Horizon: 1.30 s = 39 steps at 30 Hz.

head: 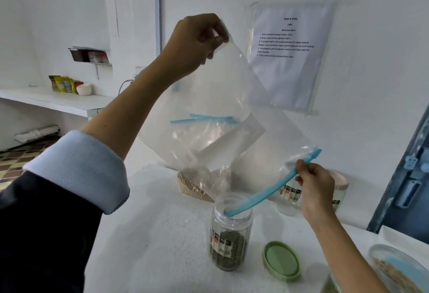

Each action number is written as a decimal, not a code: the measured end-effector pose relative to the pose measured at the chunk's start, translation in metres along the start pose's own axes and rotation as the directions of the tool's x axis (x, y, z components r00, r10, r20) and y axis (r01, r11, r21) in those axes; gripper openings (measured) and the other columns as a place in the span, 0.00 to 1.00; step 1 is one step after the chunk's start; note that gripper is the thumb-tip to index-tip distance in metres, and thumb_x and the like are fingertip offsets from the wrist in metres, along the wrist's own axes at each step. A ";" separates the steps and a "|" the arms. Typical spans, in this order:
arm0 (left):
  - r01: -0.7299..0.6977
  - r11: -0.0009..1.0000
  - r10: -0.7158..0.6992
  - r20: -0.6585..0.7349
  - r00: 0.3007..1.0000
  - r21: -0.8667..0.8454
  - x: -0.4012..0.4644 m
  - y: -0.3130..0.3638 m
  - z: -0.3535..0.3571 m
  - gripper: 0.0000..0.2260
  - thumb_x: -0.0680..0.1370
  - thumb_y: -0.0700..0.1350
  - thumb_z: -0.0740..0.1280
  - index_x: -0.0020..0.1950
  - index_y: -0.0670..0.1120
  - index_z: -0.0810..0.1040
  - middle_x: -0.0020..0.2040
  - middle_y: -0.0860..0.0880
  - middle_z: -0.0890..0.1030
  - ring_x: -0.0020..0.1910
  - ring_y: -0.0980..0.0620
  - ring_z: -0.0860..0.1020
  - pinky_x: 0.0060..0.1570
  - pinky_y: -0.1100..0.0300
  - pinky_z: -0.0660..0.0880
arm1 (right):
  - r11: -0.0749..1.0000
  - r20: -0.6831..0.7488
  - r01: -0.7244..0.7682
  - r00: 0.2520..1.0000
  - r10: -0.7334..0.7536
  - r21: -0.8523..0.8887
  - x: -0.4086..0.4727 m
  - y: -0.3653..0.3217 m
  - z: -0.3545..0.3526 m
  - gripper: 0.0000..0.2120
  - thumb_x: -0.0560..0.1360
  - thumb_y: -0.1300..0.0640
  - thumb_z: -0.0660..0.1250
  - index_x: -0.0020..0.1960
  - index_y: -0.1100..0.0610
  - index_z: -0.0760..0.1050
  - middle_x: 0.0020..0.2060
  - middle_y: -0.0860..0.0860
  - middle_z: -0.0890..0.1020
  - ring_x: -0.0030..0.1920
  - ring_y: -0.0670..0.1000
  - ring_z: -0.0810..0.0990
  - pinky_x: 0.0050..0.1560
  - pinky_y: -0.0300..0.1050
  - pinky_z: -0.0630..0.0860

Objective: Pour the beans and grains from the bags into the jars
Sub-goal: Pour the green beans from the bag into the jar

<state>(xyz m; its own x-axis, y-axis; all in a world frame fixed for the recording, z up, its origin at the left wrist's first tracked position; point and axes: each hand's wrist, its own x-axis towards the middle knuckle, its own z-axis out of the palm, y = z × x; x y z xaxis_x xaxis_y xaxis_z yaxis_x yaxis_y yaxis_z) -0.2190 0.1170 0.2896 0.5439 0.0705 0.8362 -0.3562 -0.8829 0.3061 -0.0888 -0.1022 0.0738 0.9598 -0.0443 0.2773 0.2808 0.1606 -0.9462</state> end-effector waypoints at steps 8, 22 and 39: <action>-0.014 1.000 0.013 0.014 1.000 0.020 0.002 0.005 0.003 0.05 0.79 0.37 0.63 0.51 0.38 0.78 0.31 0.53 0.74 0.25 0.63 0.72 0.32 0.73 0.69 | 1.000 -0.004 0.024 1.000 -0.024 0.000 0.002 -0.001 -0.002 0.09 0.78 0.57 0.66 0.39 0.57 0.74 0.35 0.52 0.76 0.38 0.48 0.74 0.44 0.41 0.73; -0.014 0.999 0.013 0.021 1.000 0.035 0.002 0.005 0.002 0.06 0.79 0.37 0.63 0.52 0.38 0.78 0.32 0.55 0.74 0.26 0.64 0.74 0.33 0.74 0.70 | 1.000 0.077 -0.008 0.997 0.007 0.009 0.003 0.001 0.001 0.09 0.77 0.57 0.67 0.39 0.57 0.75 0.36 0.54 0.77 0.38 0.49 0.74 0.45 0.44 0.73; -0.063 0.998 0.062 0.033 0.998 0.019 0.007 0.010 0.004 0.05 0.78 0.36 0.64 0.49 0.39 0.79 0.31 0.53 0.75 0.26 0.62 0.73 0.33 0.72 0.70 | 0.992 0.153 -0.059 0.987 0.041 0.110 -0.002 -0.002 -0.005 0.06 0.79 0.61 0.63 0.45 0.63 0.75 0.28 0.49 0.83 0.23 0.45 0.77 0.27 0.37 0.78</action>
<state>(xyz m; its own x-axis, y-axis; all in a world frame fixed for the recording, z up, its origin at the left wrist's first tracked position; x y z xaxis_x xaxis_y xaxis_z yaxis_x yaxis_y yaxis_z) -0.2152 0.1071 0.2969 0.5452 0.0002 0.8383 -0.3754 -0.8941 0.2444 -0.0917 -0.1071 0.0746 0.9588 0.1139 0.2602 0.2221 0.2703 -0.9368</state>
